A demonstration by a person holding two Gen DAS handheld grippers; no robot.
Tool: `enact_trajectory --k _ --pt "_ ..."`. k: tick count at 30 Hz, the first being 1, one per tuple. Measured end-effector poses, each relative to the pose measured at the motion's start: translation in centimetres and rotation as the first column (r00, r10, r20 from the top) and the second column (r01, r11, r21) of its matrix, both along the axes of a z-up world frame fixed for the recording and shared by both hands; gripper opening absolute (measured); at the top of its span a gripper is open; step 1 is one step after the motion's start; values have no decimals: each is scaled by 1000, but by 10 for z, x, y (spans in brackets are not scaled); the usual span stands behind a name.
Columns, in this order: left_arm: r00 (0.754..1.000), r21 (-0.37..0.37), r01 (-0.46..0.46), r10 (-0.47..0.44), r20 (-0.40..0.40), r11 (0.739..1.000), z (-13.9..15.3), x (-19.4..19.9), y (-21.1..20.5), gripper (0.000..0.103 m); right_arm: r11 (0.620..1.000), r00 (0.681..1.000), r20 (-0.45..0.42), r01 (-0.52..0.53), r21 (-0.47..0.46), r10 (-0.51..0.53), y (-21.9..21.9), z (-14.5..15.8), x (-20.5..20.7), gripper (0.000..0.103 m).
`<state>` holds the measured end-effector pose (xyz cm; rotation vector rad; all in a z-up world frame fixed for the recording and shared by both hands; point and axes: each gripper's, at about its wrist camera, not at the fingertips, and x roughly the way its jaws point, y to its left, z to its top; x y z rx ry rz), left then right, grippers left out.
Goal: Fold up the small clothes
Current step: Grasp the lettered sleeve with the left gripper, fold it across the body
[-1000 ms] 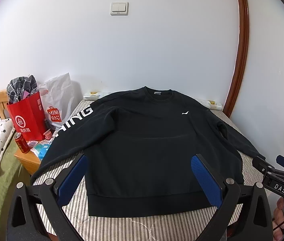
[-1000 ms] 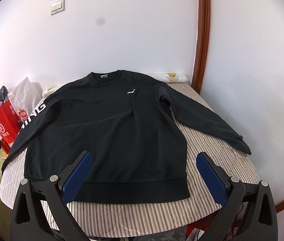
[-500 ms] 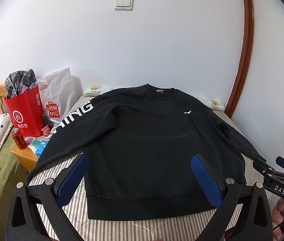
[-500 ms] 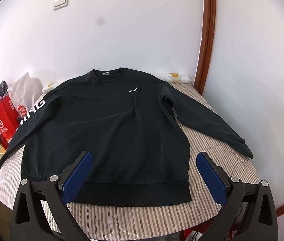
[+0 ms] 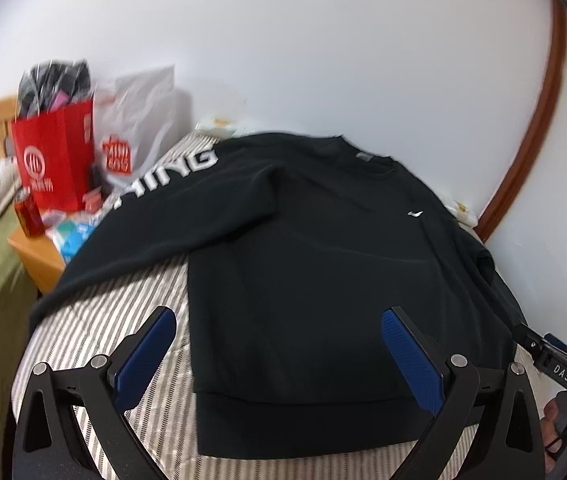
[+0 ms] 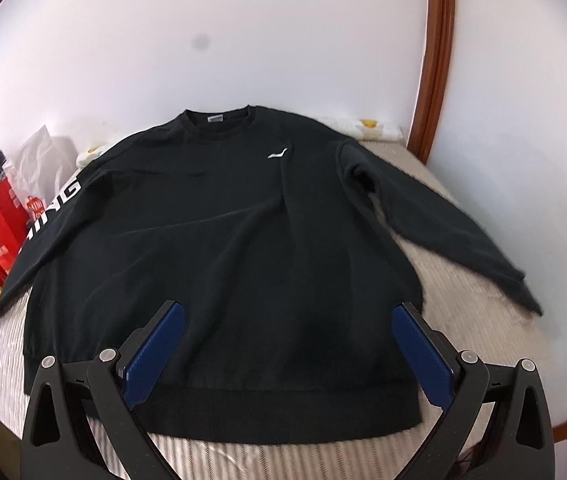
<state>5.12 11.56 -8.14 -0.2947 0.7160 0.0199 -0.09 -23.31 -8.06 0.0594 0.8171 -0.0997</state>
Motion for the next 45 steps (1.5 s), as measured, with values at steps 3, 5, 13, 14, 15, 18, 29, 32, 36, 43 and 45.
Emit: enact_trajectory --k 3,5,13,14,15,18,29,32,36,43,45 --pt "999 -24 -14 13 -38 1000 -15 6 14 103 998 1000 -25 -17 64 19 11 -11 12 102" --pt "998 -36 -32 30 -55 999 -25 9 24 103 996 998 -38 -41 75 44 22 -17 19 102" --pt "991 -171 -109 93 -97 979 -61 27 74 98 999 994 -96 -52 -17 50 50 -35 37 102" --pt "989 -197 -126 106 -106 972 -66 31 83 97 998 993 -108 -49 -30 45 51 -38 39 102" --pt "987 -209 -135 113 -111 969 -69 33 87 95 998 992 -117 -47 -38 43 51 -38 39 102" --pt "982 -253 -168 140 -127 953 -80 41 104 91 997 990 -140 -33 -70 23 50 -44 38 102" --pt "974 -321 -224 199 -109 920 -93 71 145 73 993 977 -199 63 -96 -81 42 -61 42 102" --pt "970 -332 -240 214 -114 912 -94 78 151 69 992 975 -208 59 -111 -82 46 -65 43 102" --pt "966 -275 -254 226 -128 927 -93 88 150 58 993 967 -239 61 -105 -85 48 -74 46 102" --pt "950 -168 -281 250 -185 945 -93 101 150 13 994 958 -271 66 -87 -88 42 -81 50 102" --pt "953 -128 -273 250 -171 953 -85 103 148 8 994 960 -264 68 -84 -88 38 -76 54 102"
